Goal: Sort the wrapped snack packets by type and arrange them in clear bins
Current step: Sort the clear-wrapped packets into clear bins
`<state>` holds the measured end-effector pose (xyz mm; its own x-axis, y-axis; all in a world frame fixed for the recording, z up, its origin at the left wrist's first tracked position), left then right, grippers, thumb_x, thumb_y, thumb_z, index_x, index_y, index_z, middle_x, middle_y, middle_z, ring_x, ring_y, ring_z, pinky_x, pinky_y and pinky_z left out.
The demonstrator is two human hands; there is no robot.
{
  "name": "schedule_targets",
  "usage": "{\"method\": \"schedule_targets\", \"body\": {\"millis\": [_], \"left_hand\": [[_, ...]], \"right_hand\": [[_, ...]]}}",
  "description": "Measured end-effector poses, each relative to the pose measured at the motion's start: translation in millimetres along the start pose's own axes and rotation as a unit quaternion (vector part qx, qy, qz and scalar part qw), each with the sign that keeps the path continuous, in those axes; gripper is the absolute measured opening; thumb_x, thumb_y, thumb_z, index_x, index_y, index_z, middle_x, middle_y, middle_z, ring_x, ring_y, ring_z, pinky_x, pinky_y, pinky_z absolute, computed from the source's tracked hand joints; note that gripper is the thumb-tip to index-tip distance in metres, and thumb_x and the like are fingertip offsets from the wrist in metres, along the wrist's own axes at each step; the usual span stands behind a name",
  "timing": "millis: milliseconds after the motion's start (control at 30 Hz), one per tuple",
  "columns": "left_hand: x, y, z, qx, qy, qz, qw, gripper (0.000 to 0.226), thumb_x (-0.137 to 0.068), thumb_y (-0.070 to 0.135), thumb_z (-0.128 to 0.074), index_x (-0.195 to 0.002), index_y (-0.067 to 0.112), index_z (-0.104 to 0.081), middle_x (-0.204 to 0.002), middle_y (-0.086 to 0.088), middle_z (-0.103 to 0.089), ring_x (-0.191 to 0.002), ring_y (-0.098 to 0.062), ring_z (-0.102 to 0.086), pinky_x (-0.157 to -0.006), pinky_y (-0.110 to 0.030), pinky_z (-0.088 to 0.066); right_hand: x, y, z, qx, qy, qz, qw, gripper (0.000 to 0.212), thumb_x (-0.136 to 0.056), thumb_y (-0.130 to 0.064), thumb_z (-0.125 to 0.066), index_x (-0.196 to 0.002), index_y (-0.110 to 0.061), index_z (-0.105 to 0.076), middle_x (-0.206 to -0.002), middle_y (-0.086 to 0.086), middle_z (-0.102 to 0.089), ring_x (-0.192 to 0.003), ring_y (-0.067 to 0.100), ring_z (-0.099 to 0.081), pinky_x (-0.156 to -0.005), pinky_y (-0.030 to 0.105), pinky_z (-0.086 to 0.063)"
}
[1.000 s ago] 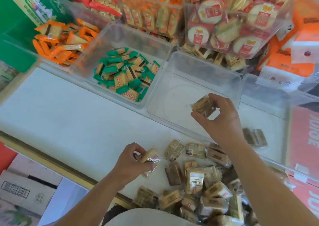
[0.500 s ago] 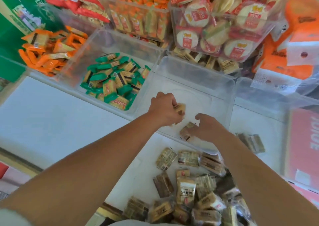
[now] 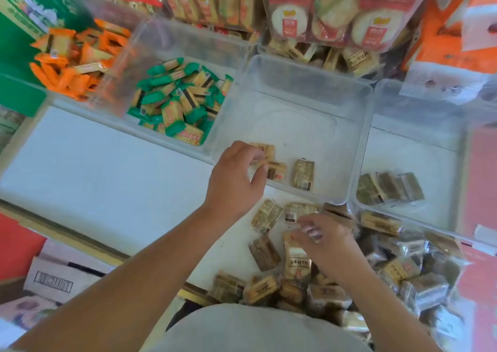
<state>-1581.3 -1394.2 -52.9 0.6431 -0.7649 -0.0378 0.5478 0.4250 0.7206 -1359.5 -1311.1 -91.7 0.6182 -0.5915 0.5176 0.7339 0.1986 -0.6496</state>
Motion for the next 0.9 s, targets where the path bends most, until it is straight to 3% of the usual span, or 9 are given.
{"method": "schedule_targets", "body": {"millis": [67, 167, 233, 300, 400, 533, 733, 833, 900], "left_hand": [[55, -19, 4, 0.045, -0.033, 0.089, 0.994, 0.005, -0.096, 0.025, -0.067, -0.100, 0.026, -0.066, -0.097, 0.015, -0.065, -0.087, -0.007, -0.062, -0.075, -0.016, -0.049], [137, -76, -14, -0.039, -0.210, 0.234, 0.949, 0.012, -0.096, 0.029, -0.065, -0.107, 0.029, -0.067, -0.105, 0.014, -0.069, -0.100, -0.010, -0.066, -0.087, -0.025, -0.052], [182, -105, -24, -0.118, -0.320, 0.237, 0.910, 0.035, -0.091, 0.027, -0.066, -0.126, 0.028, -0.064, -0.126, 0.011, -0.062, -0.119, -0.015, -0.057, -0.097, -0.030, -0.049], [203, -117, -31, -0.143, -0.354, 0.195, 0.904, 0.050, -0.084, 0.028, -0.067, -0.134, 0.030, -0.060, -0.137, 0.012, -0.051, -0.124, -0.017, -0.048, -0.101, -0.032, -0.046], [208, -124, -36, -0.170, -0.348, 0.155, 0.909, 0.063, -0.080, 0.034, -0.070, -0.141, 0.030, -0.055, -0.141, 0.008, -0.042, -0.125, -0.021, -0.041, -0.105, -0.037, -0.045], [208, -135, -33, -0.155, -0.336, 0.179, 0.911, 0.062, -0.077, 0.034, -0.077, -0.135, 0.030, -0.057, -0.127, 0.004, -0.049, -0.114, -0.019, -0.049, -0.094, -0.034, -0.049], [209, -146, -15, -0.012, -0.187, 0.279, 0.942, 0.043, -0.074, 0.027, -0.088, -0.103, 0.028, -0.057, -0.104, 0.004, -0.051, -0.083, -0.009, -0.055, -0.062, -0.017, -0.040], [209, -153, -7, 0.100, -0.100, 0.364, 0.921, 0.049, -0.073, 0.021, -0.091, -0.108, 0.026, -0.058, -0.097, 0.002, -0.058, -0.083, -0.015, -0.059, -0.069, -0.028, -0.052], [212, -155, -2, 0.153, -0.106, 0.410, 0.893, 0.054, -0.077, 0.016, -0.089, -0.115, 0.027, -0.052, -0.093, 0.001, -0.058, -0.086, -0.018, -0.061, -0.076, -0.031, -0.054]], "right_hand": [[11, 7, -7, -0.012, -0.008, 0.018, 1.000, 0.021, -0.090, -0.036, -0.074, -0.111, -0.032, -0.073, -0.094, -0.024, -0.070, -0.094, -0.006, -0.065, -0.089, 0.028, -0.057], [31, 12, -14, 0.003, 0.008, 0.037, 0.999, 0.021, -0.089, -0.032, -0.075, -0.110, -0.032, -0.074, -0.095, -0.025, -0.070, -0.094, -0.006, -0.064, -0.087, 0.025, -0.056], [42, 10, -26, 0.011, 0.024, 0.048, 0.999, 0.021, -0.088, -0.026, -0.076, -0.109, -0.027, -0.075, -0.096, -0.022, -0.070, -0.092, -0.005, -0.064, -0.086, 0.024, -0.056], [46, 3, -42, 0.030, 0.041, 0.094, 0.994, 0.018, -0.087, -0.022, -0.077, -0.105, -0.023, -0.076, -0.096, -0.018, -0.069, -0.088, -0.003, -0.063, -0.084, 0.018, -0.054], [33, -17, -71, 0.084, -0.026, 0.133, 0.987, 0.018, -0.091, -0.027, -0.073, -0.109, -0.024, -0.071, -0.100, -0.016, -0.061, -0.093, 0.003, -0.057, -0.083, 0.023, -0.052], [7, -32, -96, 0.218, -0.106, 0.050, 0.969, 0.016, -0.094, -0.036, -0.064, -0.105, -0.030, -0.054, -0.103, -0.006, -0.054, -0.092, 0.018, -0.056, -0.066, 0.029, -0.047], [-8, -31, -118, 0.274, -0.088, 0.001, 0.958, 0.061, -0.085, -0.029, -0.077, -0.132, -0.022, -0.040, -0.124, 0.004, -0.046, -0.098, 0.031, -0.063, -0.075, 0.043, -0.059], [-9, -30, -128, 0.240, -0.072, -0.017, 0.968, 0.065, -0.083, -0.015, -0.077, -0.136, -0.020, -0.039, -0.131, 0.006, -0.038, -0.097, 0.029, -0.061, -0.074, 0.040, -0.058], [-10, -32, -129, 0.188, -0.056, -0.045, 0.979, 0.067, -0.081, -0.013, -0.077, -0.137, -0.021, -0.041, -0.134, 0.007, -0.036, -0.100, 0.027, -0.059, -0.072, 0.033, -0.054]]}}
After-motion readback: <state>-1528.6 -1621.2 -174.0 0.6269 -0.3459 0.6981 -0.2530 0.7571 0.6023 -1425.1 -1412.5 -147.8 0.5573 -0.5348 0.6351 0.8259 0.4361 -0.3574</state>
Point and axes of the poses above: each hand's wrist, its own x-axis away from the middle knuckle, its own z-axis out of the back of the hand, y = z × x, the point moved 3 cm from there along -x, towards the middle knuckle
